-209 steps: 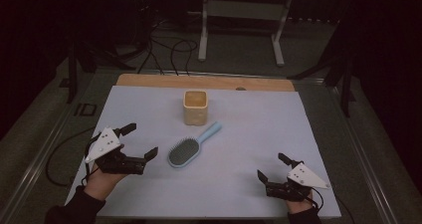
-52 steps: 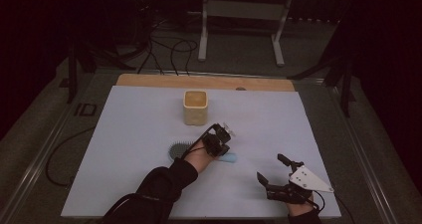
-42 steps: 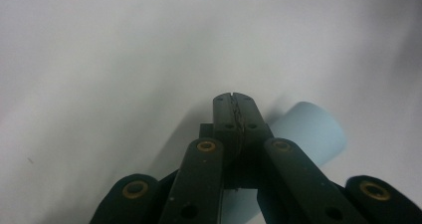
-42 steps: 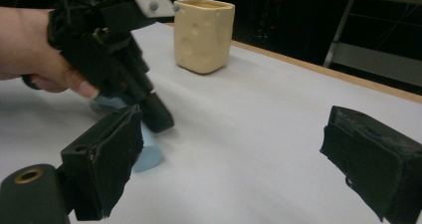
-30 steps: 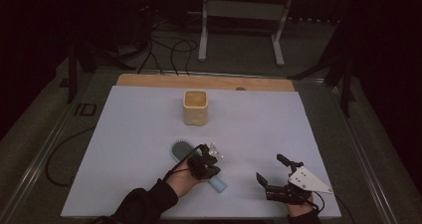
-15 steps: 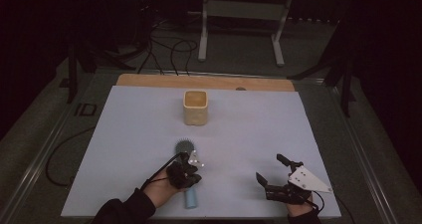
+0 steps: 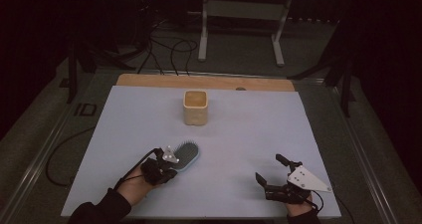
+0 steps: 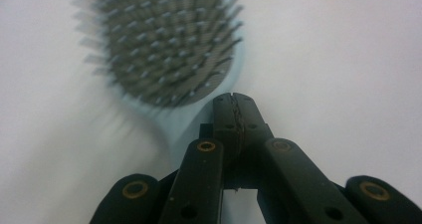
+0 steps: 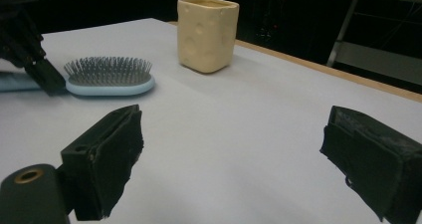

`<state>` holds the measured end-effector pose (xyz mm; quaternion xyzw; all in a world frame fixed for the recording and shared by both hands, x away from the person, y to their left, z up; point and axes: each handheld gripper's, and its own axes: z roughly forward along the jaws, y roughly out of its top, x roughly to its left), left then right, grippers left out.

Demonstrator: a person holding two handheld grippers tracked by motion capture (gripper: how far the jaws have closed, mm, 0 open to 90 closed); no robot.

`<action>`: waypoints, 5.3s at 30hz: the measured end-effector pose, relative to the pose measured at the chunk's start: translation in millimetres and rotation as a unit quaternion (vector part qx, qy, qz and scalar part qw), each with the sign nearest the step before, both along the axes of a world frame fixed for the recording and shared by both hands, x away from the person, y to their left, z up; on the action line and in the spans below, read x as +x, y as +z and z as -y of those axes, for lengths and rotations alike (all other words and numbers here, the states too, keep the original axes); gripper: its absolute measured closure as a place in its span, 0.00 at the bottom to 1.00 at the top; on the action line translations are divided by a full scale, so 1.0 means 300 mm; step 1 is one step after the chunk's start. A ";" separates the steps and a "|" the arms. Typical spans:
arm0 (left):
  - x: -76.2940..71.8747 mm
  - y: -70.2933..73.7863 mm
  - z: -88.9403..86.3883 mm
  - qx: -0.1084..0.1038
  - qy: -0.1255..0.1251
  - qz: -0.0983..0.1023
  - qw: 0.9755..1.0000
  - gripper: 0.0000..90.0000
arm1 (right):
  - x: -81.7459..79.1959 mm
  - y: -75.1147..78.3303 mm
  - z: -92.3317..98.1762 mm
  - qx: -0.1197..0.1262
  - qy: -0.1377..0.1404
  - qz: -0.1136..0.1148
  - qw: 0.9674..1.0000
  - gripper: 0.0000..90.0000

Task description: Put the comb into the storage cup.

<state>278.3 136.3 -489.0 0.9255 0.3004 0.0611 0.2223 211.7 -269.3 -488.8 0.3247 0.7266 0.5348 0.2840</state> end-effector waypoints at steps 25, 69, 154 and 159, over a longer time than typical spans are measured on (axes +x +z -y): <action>-0.011 0.068 -0.087 0.023 0.000 -0.005 1.000 1.00 | 0.002 -0.003 -0.004 -0.002 0.001 -0.001 1.000 0.10; 0.068 0.119 -0.068 0.058 -0.013 -0.052 0.997 0.01 | 0.004 -0.007 -0.009 -0.005 0.002 -0.002 1.000 0.10; 0.130 0.098 -0.060 -0.012 -0.041 -0.033 0.999 0.78 | 0.003 -0.005 -0.008 -0.005 0.002 0.000 1.000 0.10; 0.122 0.138 -0.059 -0.046 -0.036 -0.006 0.998 0.78 | 0.004 -0.006 -0.008 -0.005 0.002 -0.001 1.000 0.10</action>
